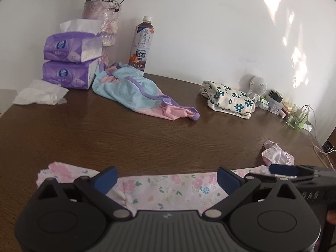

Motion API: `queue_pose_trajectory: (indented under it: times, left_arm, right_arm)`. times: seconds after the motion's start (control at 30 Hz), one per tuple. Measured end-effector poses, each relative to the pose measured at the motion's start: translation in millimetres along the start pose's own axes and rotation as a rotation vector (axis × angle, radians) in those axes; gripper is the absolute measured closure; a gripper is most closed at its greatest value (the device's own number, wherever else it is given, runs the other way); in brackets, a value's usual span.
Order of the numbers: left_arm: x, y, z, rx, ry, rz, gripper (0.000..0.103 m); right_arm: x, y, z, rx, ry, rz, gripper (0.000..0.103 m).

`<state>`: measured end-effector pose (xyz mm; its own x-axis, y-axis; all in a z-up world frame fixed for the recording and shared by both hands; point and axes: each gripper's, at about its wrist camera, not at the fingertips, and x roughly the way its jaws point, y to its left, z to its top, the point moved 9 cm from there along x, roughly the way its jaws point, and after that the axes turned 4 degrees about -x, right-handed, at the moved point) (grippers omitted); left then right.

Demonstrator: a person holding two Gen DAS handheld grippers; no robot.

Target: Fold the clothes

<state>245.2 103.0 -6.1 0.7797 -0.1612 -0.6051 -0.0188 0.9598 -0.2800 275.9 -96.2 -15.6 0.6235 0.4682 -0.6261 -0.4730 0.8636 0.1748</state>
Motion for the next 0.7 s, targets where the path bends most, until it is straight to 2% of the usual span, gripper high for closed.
queue_pose_trajectory:
  times: [0.07,0.1,0.17,0.23,0.27,0.33,0.37,0.57,0.7]
  left_arm:
    - [4,0,2,0.005,0.009,0.004,0.012]
    - [7,-1,2,0.005,0.018,0.003,0.013]
    - [14,-2,0,0.006,0.036,0.0,0.024]
    - [20,-3,-1,0.006,0.053,-0.002,0.046]
    - [23,-4,-3,0.01,0.059,-0.002,0.05]
    - [27,-6,-9,0.03,0.062,0.002,0.067]
    - [30,-7,-13,0.039,0.063,0.005,0.068]
    - [41,-14,-22,0.099,0.049,0.029,0.072]
    - [41,-16,-24,0.126,0.031,0.039,0.073]
  right_arm:
    - [2,-4,6,0.026,0.002,0.019,0.006]
    - [6,-3,9,0.034,0.008,0.032,0.015]
    - [16,6,9,0.019,0.033,0.05,0.028]
    - [25,18,6,-0.008,0.058,0.063,0.037]
    - [30,25,4,-0.027,0.07,0.067,0.043]
    - [36,36,0,-0.058,0.063,0.062,0.054]
    - [39,42,-2,-0.073,0.059,0.059,0.061]
    - [52,55,-9,-0.103,0.066,0.04,0.075]
    - [52,60,-12,-0.137,0.057,0.009,0.076]
